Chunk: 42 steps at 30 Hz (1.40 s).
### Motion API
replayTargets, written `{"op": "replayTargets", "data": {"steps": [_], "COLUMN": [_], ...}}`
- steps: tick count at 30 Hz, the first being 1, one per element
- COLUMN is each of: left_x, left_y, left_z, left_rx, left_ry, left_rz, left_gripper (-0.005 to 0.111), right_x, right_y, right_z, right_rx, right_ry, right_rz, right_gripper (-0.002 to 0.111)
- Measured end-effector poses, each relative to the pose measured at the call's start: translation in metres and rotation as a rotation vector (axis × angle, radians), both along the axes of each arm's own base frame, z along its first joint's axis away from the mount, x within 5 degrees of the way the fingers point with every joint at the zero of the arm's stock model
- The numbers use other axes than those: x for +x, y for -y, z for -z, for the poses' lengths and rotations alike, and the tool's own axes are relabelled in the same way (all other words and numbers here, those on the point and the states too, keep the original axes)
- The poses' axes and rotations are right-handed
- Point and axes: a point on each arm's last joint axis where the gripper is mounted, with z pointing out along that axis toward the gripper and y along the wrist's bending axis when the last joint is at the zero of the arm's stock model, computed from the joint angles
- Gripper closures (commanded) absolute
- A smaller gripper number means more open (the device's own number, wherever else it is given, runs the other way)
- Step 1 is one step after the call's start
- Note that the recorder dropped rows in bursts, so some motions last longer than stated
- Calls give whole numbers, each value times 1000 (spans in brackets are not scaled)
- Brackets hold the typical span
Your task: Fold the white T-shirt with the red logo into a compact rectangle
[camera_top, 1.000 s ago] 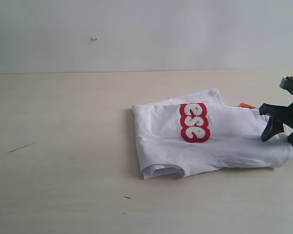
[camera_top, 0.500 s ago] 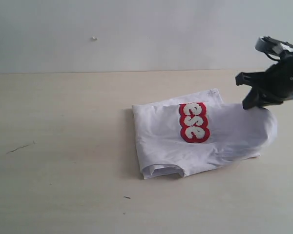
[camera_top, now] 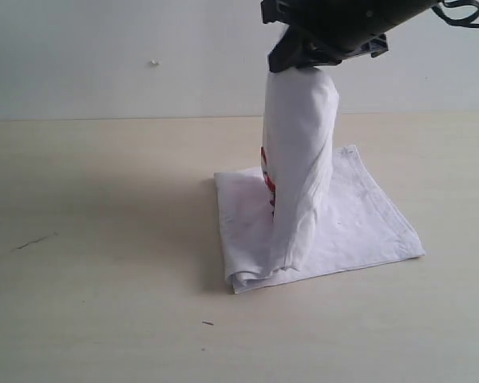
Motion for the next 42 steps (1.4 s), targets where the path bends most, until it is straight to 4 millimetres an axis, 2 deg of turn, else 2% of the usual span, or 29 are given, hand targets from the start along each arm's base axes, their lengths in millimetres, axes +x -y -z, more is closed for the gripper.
{"op": "replayTargets", "data": {"steps": [7, 16, 19, 21, 24, 29, 32, 34, 38, 39, 42], "left_x": [0, 0, 0, 0, 0, 0, 0, 0, 0, 0, 0], "left_y": [0, 0, 0, 0, 0, 0, 0, 0, 0, 0, 0], "left_z": [0, 0, 0, 0, 0, 0, 0, 0, 0, 0, 0], "left_rx": [0, 0, 0, 0, 0, 0, 0, 0, 0, 0, 0], "left_ry": [0, 0, 0, 0, 0, 0, 0, 0, 0, 0, 0], "left_rz": [0, 0, 0, 0, 0, 0, 0, 0, 0, 0, 0], "left_gripper": [107, 107, 107, 107, 107, 107, 107, 107, 107, 107, 107], "right_x": [-5, -9, -7, -5, -2, 1, 0, 0, -4, -4, -5], "right_y": [-24, -76, -90, -95, -91, -70, -61, -55, -29, -19, -11], "right_z": [-1, -38, -36, -29, -15, -1, 4, 6, 5, 6, 5], "right_rx": [49, 146, 152, 137, 35, -213, -306, -365, -595, -675, -747], "right_ry": [-11, 140, 142, 124, 93, 33, -6, -29, -98, -123, -135], "right_rz": [-56, -162, -189, -209, -213, -144, -123, -98, 56, 115, 168], "right_gripper": [108, 108, 108, 108, 108, 108, 106, 100, 71, 68, 65]}}
